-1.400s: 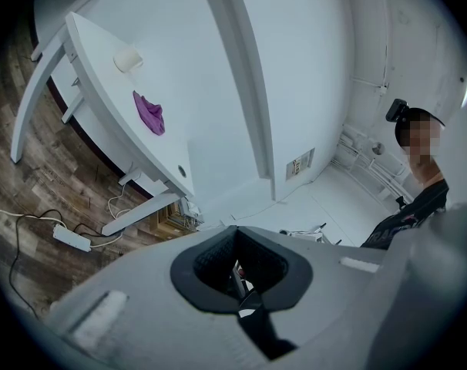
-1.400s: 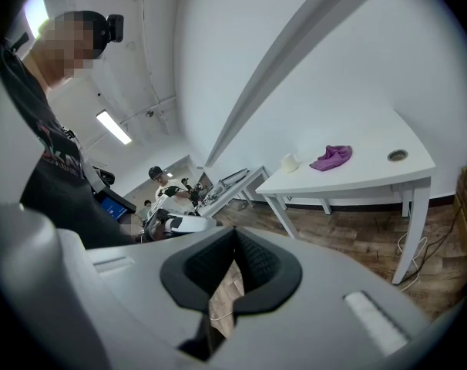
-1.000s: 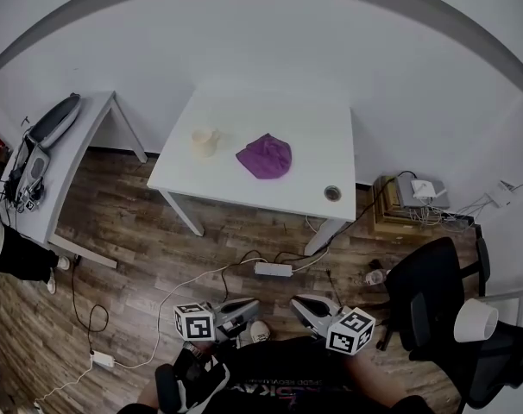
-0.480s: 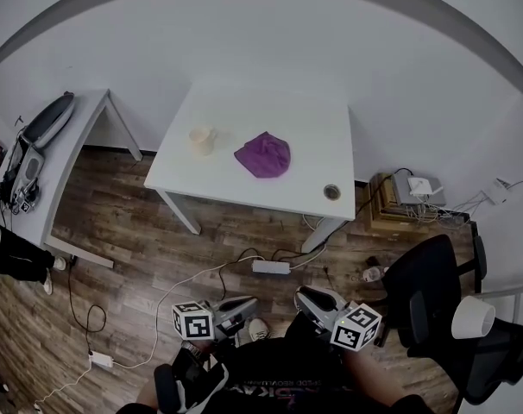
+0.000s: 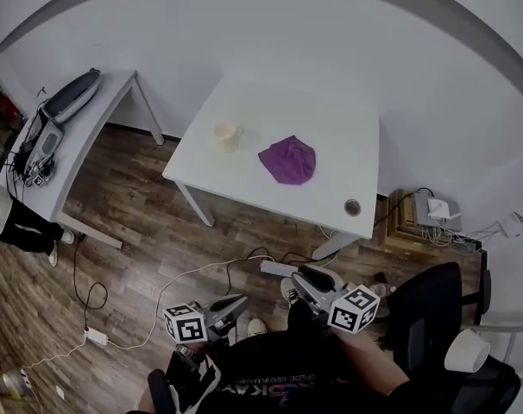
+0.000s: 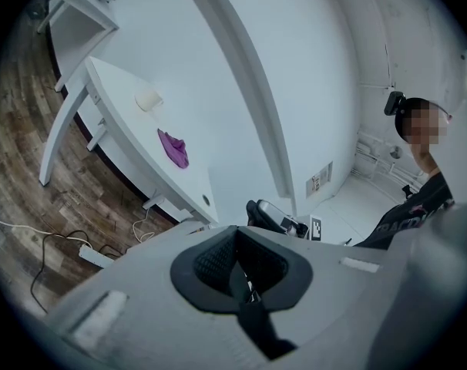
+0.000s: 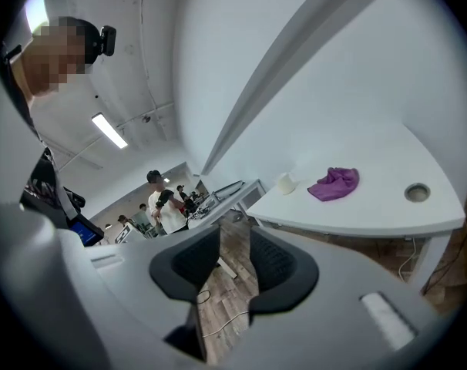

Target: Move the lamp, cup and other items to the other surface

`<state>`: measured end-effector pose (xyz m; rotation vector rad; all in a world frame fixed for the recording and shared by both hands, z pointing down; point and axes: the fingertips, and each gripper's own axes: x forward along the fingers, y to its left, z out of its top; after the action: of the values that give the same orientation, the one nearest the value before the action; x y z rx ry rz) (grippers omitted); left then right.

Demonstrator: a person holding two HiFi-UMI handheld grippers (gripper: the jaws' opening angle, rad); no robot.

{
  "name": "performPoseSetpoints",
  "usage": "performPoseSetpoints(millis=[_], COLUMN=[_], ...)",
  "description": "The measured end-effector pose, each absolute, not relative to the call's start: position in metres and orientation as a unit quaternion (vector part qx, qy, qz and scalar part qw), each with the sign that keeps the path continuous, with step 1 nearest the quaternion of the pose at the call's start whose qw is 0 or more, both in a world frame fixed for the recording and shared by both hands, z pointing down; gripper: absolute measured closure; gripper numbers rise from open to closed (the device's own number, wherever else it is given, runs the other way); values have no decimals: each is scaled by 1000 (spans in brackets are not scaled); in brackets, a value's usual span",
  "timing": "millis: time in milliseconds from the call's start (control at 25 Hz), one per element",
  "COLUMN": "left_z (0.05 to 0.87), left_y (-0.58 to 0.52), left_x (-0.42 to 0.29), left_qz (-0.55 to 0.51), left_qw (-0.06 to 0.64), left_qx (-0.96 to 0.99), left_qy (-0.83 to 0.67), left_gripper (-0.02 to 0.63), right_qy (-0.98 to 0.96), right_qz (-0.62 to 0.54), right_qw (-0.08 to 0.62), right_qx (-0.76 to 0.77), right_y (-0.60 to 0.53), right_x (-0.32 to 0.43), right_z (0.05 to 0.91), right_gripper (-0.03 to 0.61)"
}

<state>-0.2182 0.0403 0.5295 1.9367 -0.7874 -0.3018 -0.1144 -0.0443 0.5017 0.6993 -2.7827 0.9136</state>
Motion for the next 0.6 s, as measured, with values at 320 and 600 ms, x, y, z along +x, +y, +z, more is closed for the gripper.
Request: performPoseSetpoints(millis=[320,600], left_z=[522,528], left_y=[16,0], left_x=[-231,-223], left_qz=[-161,-180], left_qw=[480,486], left_qx=[765,730], left_qy=[-399,-446], left_gripper=[618,618], right_qy=[-936,-938], right_qz=[271,221], right_qw=[107,171], right_qx=[199,206], right_y=[-128,-216], right_x=[-126,-114], right_z=[507,534], right_gripper=[399,364])
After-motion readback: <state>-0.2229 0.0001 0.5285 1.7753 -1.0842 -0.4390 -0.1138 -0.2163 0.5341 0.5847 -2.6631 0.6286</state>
